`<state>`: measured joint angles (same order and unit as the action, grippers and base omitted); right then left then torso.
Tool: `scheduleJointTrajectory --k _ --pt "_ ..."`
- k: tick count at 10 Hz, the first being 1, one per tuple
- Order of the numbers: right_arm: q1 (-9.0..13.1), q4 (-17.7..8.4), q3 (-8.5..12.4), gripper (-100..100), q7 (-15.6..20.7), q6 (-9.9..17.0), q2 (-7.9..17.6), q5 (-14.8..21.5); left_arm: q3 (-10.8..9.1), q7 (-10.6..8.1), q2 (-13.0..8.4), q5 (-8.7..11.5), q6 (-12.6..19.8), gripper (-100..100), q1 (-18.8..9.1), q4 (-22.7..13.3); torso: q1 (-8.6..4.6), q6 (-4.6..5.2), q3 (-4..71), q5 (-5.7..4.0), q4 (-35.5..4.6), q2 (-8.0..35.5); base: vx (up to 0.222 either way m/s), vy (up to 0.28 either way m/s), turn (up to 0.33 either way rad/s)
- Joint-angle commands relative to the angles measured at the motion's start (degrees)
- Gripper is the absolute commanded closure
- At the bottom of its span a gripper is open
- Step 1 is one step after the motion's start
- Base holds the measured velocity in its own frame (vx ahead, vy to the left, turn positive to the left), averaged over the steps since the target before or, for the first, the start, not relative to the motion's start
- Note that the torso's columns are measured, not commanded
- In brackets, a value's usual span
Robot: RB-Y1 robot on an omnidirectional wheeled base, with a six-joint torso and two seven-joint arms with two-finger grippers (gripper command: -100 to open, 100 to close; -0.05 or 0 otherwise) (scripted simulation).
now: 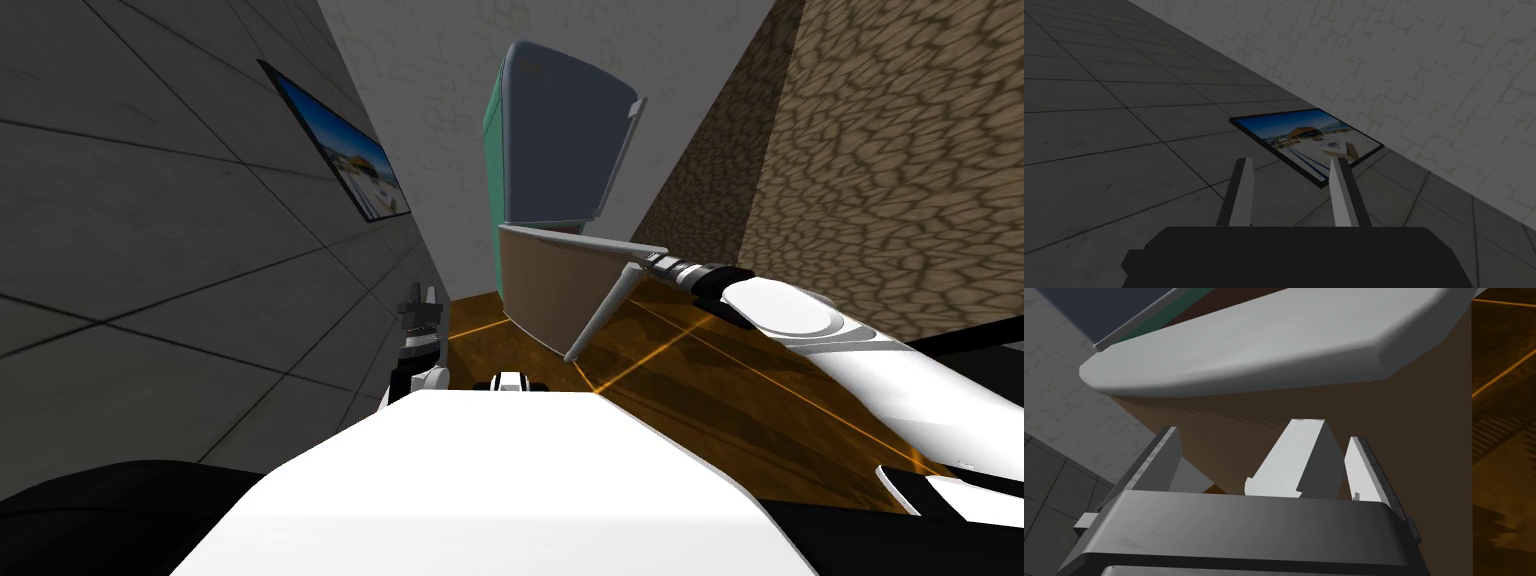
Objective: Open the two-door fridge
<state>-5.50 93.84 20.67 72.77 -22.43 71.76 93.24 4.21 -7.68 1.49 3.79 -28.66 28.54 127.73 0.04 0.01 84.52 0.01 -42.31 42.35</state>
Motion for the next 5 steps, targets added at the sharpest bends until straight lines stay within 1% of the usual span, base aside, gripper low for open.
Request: scheduleJointTrajectory --k 1,5 --pt "0.02 0.0 0.1 0 -0.26 -0.2 0.12 -0.03 0.0 0.0 0.0 0.0 0.0 0 0.0 0.0 0.1 -0.02 -0.01 0.02 0.01 0.01 0.0 0.0 0.0" --pt "0.02 0.0 0.09 0 -0.24 -0.18 0.11 -0.02 0.01 0.0 0.01 0.0 0.0 0 -0.01 0.0 -0.06 -0.01 0.06 -0.02 0.03 -0.08 0.0 0.0 0.0"
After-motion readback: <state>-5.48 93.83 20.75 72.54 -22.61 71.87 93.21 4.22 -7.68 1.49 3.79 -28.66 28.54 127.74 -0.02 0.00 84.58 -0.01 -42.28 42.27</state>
